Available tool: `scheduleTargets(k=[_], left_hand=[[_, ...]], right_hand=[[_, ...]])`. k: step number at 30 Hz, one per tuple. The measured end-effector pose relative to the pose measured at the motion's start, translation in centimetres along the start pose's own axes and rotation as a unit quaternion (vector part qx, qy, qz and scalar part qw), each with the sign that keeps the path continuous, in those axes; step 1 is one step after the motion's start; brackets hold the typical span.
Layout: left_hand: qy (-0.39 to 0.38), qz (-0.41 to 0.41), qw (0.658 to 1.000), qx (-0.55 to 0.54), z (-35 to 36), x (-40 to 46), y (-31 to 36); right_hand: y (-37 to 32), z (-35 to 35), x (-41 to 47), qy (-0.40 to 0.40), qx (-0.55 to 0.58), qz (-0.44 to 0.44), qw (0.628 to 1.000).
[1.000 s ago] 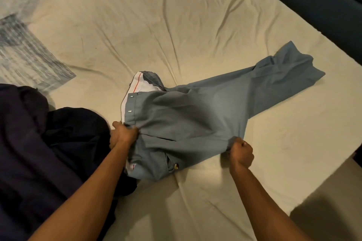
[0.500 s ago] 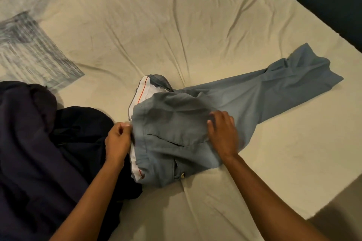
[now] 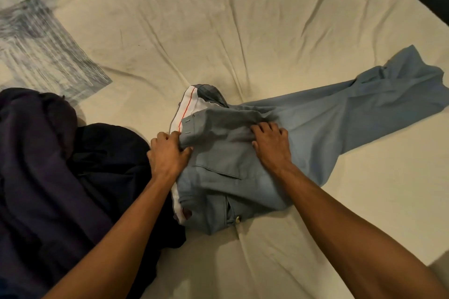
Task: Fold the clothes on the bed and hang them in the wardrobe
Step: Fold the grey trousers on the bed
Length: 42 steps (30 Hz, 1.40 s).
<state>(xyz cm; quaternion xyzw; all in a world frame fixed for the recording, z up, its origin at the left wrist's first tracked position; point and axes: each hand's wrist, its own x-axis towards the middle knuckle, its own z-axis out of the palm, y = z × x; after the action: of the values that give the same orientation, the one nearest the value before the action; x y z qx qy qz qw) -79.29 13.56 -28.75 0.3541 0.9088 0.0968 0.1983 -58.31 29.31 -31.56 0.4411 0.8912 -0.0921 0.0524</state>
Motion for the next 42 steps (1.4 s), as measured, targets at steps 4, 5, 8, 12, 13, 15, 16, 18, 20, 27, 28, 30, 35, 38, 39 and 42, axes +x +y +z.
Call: scheduleTargets(k=[4,5,8,12,13,15,16,18,20,27,28,30,35,38,39,42], left_hand=[[0.100,0.045,0.992,-0.056,0.1,-1.1,0.3],[0.126,0.066,0.987,-0.073,0.0,-1.6,0.3],[0.177,0.113,0.967,-0.143,-0.9,-3.7,0.6],[0.132,0.108,0.950,-0.263,-2.8,-5.3,0.4],[0.107,0.098,0.940,-0.310,-3.2,-5.6,0.5],[0.057,0.083,0.905,-0.413,-3.6,-6.1,0.9],[0.042,0.075,0.896,-0.435,-3.6,-6.1,1.0],[0.023,0.040,0.891,-0.452,-3.2,-5.9,1.1],[0.012,-0.013,0.887,-0.461,-2.6,-5.4,1.1],[-0.072,-0.091,0.913,-0.390,-1.5,-3.3,1.0],[-0.081,-0.068,0.912,-0.397,-1.8,-3.4,1.0],[-0.091,-0.013,0.902,-0.421,-2.4,-3.9,1.0],[-0.095,0.049,0.890,-0.443,-2.7,-5.9,1.7],[-0.100,0.053,0.874,-0.473,-2.7,-6.4,2.2],[-0.103,0.055,0.868,-0.482,-2.7,-6.5,2.2],[-0.105,0.063,0.862,-0.491,-2.7,-6.5,1.8]], right_hand=[[0.4,0.2,1.2,0.036,0.025,-0.004,0.999],[0.6,0.2,1.5,0.042,0.027,-0.008,0.999],[0.9,-0.1,1.6,0.069,0.050,-0.015,0.996],[1.4,-1.7,0.0,0.135,0.156,-0.011,0.978],[1.6,-2.3,-0.7,0.150,0.181,-0.017,0.972],[1.9,-3.5,-2.0,0.161,0.217,-0.025,0.963],[2.2,-3.9,-2.6,0.155,0.229,-0.023,0.961],[2.9,-4.7,-3.5,0.129,0.255,-0.013,0.958],[3.5,-5.2,-3.8,0.089,0.265,-0.001,0.960],[2.8,-5.1,-1.4,-0.080,0.143,0.034,0.986],[1.9,-5.0,-1.2,-0.071,0.164,0.030,0.984],[-0.3,-5.1,-0.5,-0.032,0.223,0.015,0.974],[-6.2,-5.5,4.5,-0.045,0.303,0.023,0.952],[-8.5,-5.7,7.5,-0.089,0.375,0.031,0.922],[-8.9,-5.7,8.1,-0.111,0.411,0.045,0.904],[-9.6,-5.7,8.3,-0.135,0.426,0.029,0.894]])
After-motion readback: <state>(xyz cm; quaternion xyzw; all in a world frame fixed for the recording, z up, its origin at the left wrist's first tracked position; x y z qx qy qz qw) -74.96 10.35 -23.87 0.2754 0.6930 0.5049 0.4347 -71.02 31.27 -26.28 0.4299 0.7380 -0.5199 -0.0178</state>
